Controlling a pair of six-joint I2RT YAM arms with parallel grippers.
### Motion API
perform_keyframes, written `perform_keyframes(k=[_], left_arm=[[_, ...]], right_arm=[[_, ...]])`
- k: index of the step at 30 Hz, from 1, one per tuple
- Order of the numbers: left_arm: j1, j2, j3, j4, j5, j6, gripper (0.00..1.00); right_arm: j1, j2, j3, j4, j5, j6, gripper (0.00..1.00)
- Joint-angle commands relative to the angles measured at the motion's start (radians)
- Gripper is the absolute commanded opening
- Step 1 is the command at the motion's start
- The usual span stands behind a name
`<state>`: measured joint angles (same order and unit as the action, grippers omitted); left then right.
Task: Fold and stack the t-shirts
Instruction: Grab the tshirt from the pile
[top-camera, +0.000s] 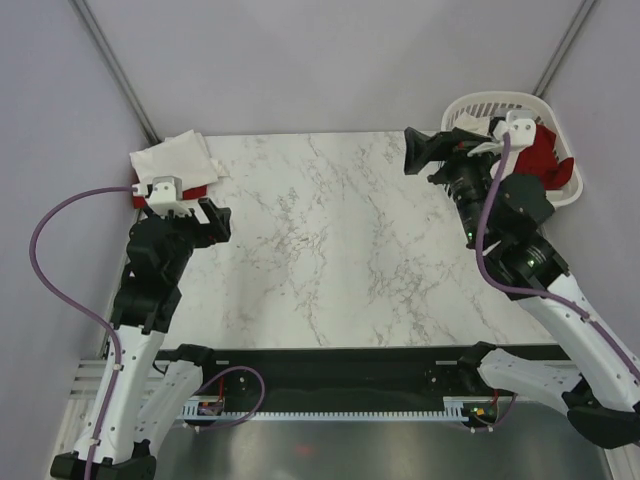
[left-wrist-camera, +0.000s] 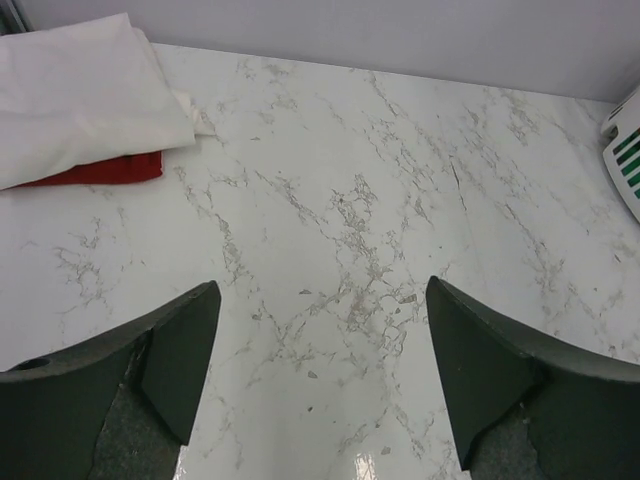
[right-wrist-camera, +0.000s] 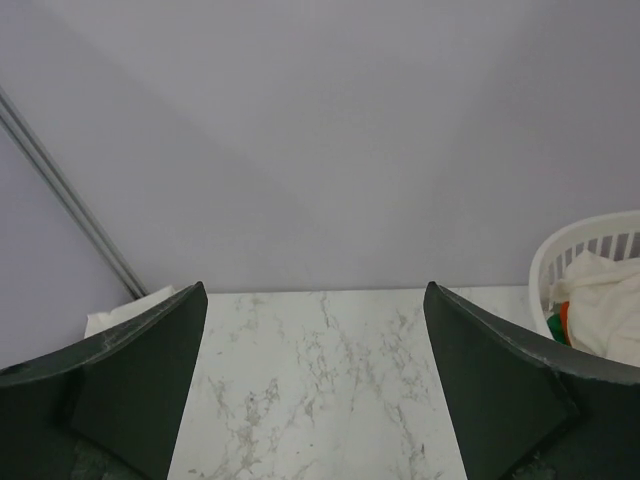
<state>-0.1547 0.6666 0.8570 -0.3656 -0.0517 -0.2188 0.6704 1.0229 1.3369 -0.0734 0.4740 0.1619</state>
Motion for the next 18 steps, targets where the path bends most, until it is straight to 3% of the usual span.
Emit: perform_keyframes(k=[1,4,6,8,9,10,11,12,14,15,16,18], left_arm=[[-0.002,-0.002,0.007,-0.002,-0.04,0.021,0.9],[-0.003,0.011,0.02,-0.024,-0.062,0.019,0.89],[-0.002,0.019,0.025,-0.03,-0.066,0.018,0.88],[-0.003,0.021,0.028,-0.038,-0.083,0.016,0.86],[-0.003,0.019,0.031,-0.042,-0.088,0.015,0.86],[-0.003,0.018,0.03,-0.041,-0.091,0.013,0.86],[-0.003,0.019,0.031,-0.044,-0.091,0.015,0.86],[-0.003,0.018,0.034,-0.044,-0.088,0.015,0.86],[-0.003,0.019,0.034,-0.045,-0.088,0.013,0.86],[-0.002,0.021,0.034,-0.045,-0.086,0.013,0.86],[-0.003,0.019,0.033,-0.047,-0.089,0.013,0.87],[-0.003,0.021,0.033,-0.047,-0.092,0.012,0.86]], right_arm=[[0.003,-0.072,-0.071,0.064,0.067,-0.059,0.98],[0.003,-0.063,-0.093,0.145,0.171,-0.081,0.98],[-0.008,0.008,0.011,0.103,0.348,-0.114,0.98],[-0.047,0.174,0.214,-0.047,0.414,-0.121,0.98],[-0.146,0.242,0.305,-0.133,0.397,-0.051,0.98],[-0.22,0.37,0.402,-0.32,0.329,0.012,0.98],[-0.298,0.431,0.562,-0.394,0.254,0.066,0.98],[-0.457,0.481,0.62,-0.449,0.088,0.114,0.98],[-0.611,0.603,0.723,-0.564,-0.084,0.259,0.98],[-0.749,0.636,0.74,-0.6,-0.174,0.309,0.98],[-0.8,0.682,0.746,-0.653,-0.302,0.367,0.98],[-0.876,0.681,0.694,-0.686,-0.339,0.396,0.98]])
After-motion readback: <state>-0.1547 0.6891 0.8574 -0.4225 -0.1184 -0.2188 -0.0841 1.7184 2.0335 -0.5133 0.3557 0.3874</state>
